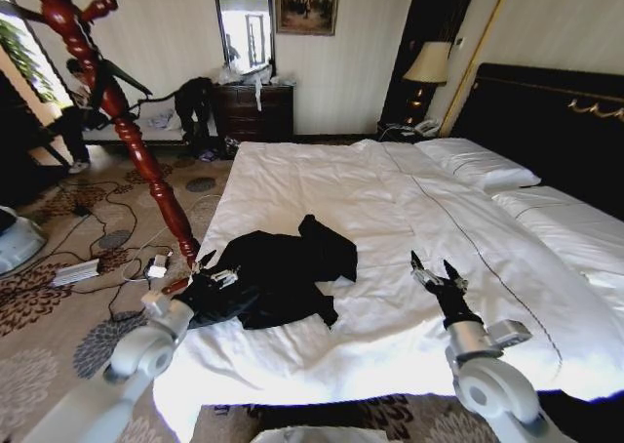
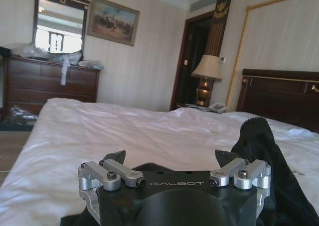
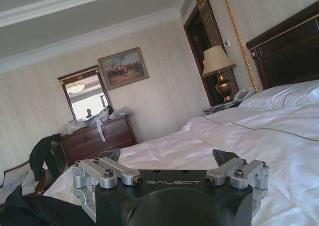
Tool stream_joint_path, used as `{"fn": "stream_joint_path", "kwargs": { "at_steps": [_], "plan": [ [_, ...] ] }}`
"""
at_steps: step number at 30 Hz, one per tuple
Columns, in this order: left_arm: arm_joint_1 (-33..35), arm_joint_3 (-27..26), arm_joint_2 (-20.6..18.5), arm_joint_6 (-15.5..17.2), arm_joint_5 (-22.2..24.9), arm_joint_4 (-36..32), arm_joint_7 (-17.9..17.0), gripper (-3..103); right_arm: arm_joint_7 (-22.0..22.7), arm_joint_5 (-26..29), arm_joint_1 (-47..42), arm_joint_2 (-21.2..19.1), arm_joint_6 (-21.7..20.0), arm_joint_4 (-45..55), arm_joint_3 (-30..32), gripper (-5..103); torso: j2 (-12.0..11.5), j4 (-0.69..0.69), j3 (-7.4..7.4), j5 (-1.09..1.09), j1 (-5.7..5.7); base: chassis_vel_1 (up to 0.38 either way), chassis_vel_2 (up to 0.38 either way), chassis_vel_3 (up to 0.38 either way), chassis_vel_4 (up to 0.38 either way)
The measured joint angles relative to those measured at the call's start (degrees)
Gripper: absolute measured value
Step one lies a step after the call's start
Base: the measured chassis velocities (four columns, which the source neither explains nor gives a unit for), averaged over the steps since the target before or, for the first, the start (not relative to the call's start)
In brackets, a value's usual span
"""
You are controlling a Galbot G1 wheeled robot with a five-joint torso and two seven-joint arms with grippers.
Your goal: Pick up the clothes from the bed and hang them on the clothes hanger.
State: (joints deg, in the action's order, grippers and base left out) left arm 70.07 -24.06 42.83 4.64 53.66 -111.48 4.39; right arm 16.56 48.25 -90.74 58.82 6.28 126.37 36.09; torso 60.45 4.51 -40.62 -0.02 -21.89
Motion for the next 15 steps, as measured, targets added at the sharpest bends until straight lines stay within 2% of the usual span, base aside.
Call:
{"fn": "stream_joint_path", "kwargs": {
  "at_steps": [2, 4, 6, 7, 8, 10, 11, 14, 15],
  "plan": [
    [-1.43, 0.39, -0.38, 0.66, 0.77, 0.95, 1.05, 100, 0.06, 0.0, 1.67, 0.05, 0.0, -1.07, -1.28, 100, -0.01, -0.01, 0.0, 0.02, 0.0, 0.0, 0.0, 0.0, 0.0],
    [-5.77, 2.74, -1.9, 1.62, 1.73, 3.84, 3.62, 100, 0.03, -0.3, 6.29, -0.18, 0.13, -4.77, -5.06, 100, -0.01, -0.15, 0.0, 0.05, 0.0, 0.0, 0.0, 0.0, 0.0],
    [-11.52, 7.62, -2.47, 2.01, 2.19, 7.31, 5.18, 100, -0.05, -0.43, 7.63, -0.34, 0.48, -6.75, -5.91, 100, -0.01, -0.11, 0.0, 0.0, 0.0, 0.0, 0.0, 0.0, 0.0],
    [-11.52, 7.62, -2.47, 2.01, 2.19, 7.31, 5.18, 100, -0.05, -0.43, 7.63, -0.34, 0.48, -6.75, -5.91, 100, -0.01, -0.11, 0.0, 0.0, 0.0, 0.0, 0.0, 0.0, 0.0],
    [-15.47, 11.41, -2.48, 2.36, 2.75, 9.48, 6.01, 100, -0.06, -0.38, 8.18, -0.42, 0.7, -7.65, -5.92, 100, -0.01, -0.02, 0.0, -0.02, 0.0, 0.0, 0.0, 0.0, 0.0],
    [-23.07, 18.18, -1.89, 3.04, 3.93, 12.78, 7.07, 100, -0.09, -0.17, 8.92, -0.61, 0.87, -8.83, -5.65, 100, 0.0, -0.01, 0.0, 0.04, 0.0, 0.0, 0.0, 0.0, 0.0],
    [-23.07, 18.18, -1.89, 3.04, 3.93, 12.78, 7.07, 100, -0.09, -0.17, 8.92, -0.61, 0.87, -8.83, -5.65, 100, 0.0, -0.01, 0.0, 0.04, 0.0, 0.0, 0.0, 0.0, 0.0],
    [-33.8, 28.26, 1.81, 3.56, 4.11, 17.55, 7.29, 100, -0.13, 0.29, 10.06, -1.02, 1.08, -10.34, -5.02, 100, -0.01, -0.03, -0.01, 0.0, -0.01, 0.0, 0.0, 0.0, 0.0],
    [-35.22, 29.71, 2.68, 3.65, 3.95, 18.13, 7.25, 100, -0.14, 0.3, 10.22, -1.05, 1.13, -10.57, -4.96, 100, -0.01, -0.04, 0.0, 0.02, -0.01, 0.0, 0.0, 0.0, 0.0]
  ]
}}
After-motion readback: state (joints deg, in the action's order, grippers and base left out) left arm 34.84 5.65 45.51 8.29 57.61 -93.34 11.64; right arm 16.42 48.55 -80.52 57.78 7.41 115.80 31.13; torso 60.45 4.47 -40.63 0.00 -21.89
